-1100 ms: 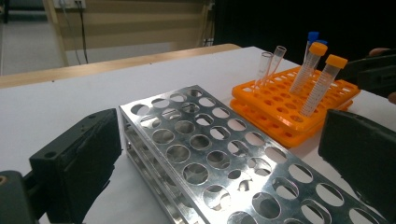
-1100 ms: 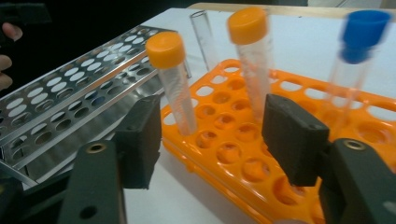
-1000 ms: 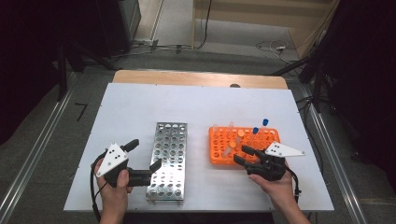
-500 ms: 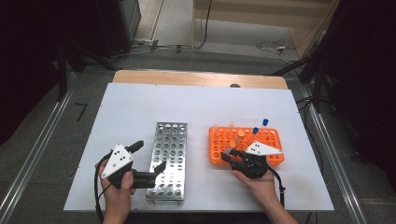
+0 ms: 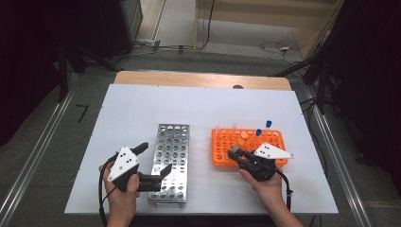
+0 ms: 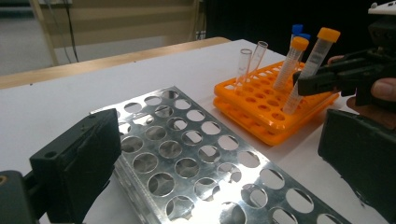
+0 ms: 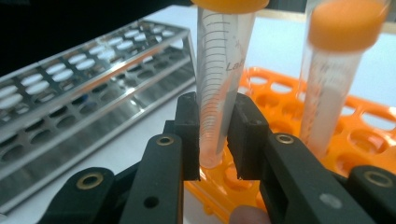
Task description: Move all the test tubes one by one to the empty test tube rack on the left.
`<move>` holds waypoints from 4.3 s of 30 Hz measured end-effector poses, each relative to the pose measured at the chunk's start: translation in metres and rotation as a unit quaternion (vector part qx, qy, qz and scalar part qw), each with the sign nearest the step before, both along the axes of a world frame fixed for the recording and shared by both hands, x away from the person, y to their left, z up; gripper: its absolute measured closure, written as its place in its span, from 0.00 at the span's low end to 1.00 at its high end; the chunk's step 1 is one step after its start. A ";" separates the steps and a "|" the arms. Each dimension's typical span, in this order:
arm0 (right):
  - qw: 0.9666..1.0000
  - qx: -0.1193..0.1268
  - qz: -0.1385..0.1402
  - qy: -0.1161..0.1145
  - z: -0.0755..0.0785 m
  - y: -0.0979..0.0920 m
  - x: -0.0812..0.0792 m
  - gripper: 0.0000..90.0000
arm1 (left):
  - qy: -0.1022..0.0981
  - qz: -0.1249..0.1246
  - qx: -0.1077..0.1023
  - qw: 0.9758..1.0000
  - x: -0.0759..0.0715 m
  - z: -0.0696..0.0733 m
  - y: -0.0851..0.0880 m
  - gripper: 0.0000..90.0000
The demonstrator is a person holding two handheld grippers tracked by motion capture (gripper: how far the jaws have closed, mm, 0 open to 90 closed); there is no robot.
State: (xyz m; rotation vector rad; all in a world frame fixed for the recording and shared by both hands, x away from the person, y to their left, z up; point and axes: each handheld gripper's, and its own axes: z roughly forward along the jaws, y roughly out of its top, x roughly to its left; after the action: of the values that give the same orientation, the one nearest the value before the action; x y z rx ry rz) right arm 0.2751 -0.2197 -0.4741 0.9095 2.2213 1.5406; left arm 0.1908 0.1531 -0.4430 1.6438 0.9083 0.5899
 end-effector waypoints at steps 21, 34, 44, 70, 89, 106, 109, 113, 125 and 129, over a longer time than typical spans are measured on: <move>0.995 -0.074 0.059 -0.017 0.017 0.017 -0.034 0.81 | 0.027 -0.098 0.016 0.995 0.007 0.025 -0.067 0.09; 0.991 -0.094 0.087 -0.024 0.018 0.027 -0.045 0.81 | 0.037 -0.133 0.038 0.990 0.016 0.031 -0.110 0.43; 0.990 -0.100 0.094 -0.020 0.018 0.030 -0.048 0.81 | 0.044 -0.180 0.044 0.982 0.017 0.026 -0.127 0.64; 0.991 -0.082 0.106 -0.020 0.020 0.025 -0.048 0.53 | 0.035 -0.153 0.041 0.987 0.024 0.031 -0.120 0.79; 0.996 -0.030 0.078 0.003 0.031 -0.037 -0.039 0.00 | 0.025 -0.098 0.033 0.994 0.045 0.051 -0.081 0.79; 0.999 -0.026 0.032 0.015 0.027 -0.090 -0.046 0.00 | 0.018 -0.048 0.026 0.998 0.077 0.063 -0.045 0.79; 0.999 -0.022 0.027 0.016 0.026 -0.094 -0.043 0.00 | 0.017 -0.038 0.024 0.999 0.084 0.063 -0.041 0.79; 0.999 -0.024 0.024 0.017 0.024 -0.096 -0.040 0.00 | 0.017 -0.028 0.024 0.999 0.096 0.062 -0.039 0.79; 0.999 -0.024 0.021 0.018 0.022 -0.096 -0.037 0.00 | 0.033 0.000 0.031 0.999 0.125 0.047 -0.040 0.79; 0.999 -0.023 0.019 0.018 0.022 -0.097 -0.037 0.00 | 0.040 0.002 0.037 0.999 0.130 0.041 -0.041 0.79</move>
State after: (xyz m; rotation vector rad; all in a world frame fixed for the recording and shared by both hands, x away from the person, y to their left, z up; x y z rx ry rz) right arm 0.2384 -0.3166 -0.4524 0.8927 2.3023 1.4940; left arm 0.3209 0.1123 -0.4021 1.7419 0.9581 0.5695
